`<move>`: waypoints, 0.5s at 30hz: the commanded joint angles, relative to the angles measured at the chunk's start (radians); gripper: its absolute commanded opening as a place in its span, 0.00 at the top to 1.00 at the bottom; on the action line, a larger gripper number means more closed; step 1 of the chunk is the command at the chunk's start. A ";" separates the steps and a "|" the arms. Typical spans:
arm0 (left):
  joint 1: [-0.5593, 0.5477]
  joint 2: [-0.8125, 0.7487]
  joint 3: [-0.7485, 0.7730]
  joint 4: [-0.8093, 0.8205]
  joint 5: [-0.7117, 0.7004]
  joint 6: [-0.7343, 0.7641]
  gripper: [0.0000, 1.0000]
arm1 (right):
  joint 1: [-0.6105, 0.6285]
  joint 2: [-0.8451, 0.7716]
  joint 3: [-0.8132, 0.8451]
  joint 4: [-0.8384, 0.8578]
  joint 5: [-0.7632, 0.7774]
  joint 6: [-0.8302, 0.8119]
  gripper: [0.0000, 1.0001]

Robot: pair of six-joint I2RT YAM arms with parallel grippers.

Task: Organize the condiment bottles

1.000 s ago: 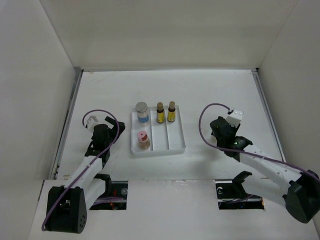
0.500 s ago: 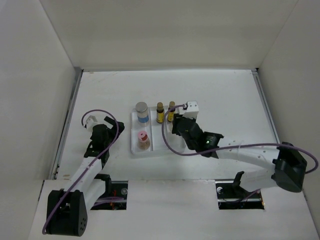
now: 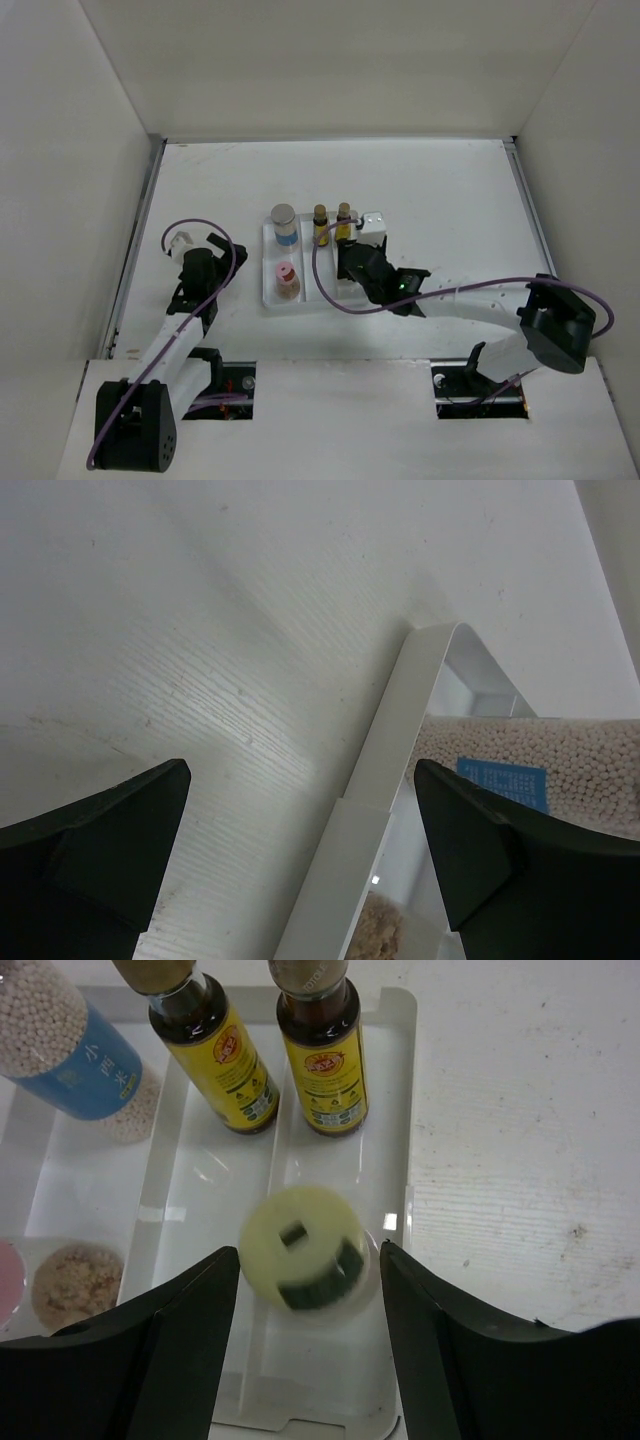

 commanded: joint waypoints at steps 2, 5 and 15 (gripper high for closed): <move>0.013 -0.010 0.035 0.003 -0.003 0.020 0.00 | 0.009 -0.009 -0.022 0.049 -0.031 0.051 0.28; 0.019 -0.021 0.035 -0.005 0.002 0.020 0.00 | 0.009 -0.050 -0.032 0.045 -0.021 0.042 0.18; 0.014 -0.094 0.083 -0.045 0.009 0.028 0.00 | -0.064 -0.366 -0.087 0.020 0.127 -0.050 0.00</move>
